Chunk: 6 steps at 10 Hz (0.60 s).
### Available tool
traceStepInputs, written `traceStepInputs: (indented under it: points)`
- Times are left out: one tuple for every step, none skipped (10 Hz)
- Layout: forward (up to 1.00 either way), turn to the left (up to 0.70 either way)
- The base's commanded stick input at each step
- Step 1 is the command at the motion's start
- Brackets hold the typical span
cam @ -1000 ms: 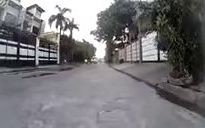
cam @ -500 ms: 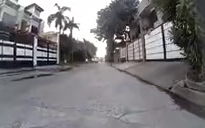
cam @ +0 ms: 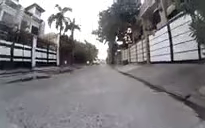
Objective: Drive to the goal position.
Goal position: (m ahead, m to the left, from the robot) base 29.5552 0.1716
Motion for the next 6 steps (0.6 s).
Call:
traceStepInputs:
  points:
    - [1.00,0.00]
    - [1.00,0.00]
    - [1.00,0.00]
    - [1.00,0.00]
    - [1.00,0.00]
    - [1.00,0.00]
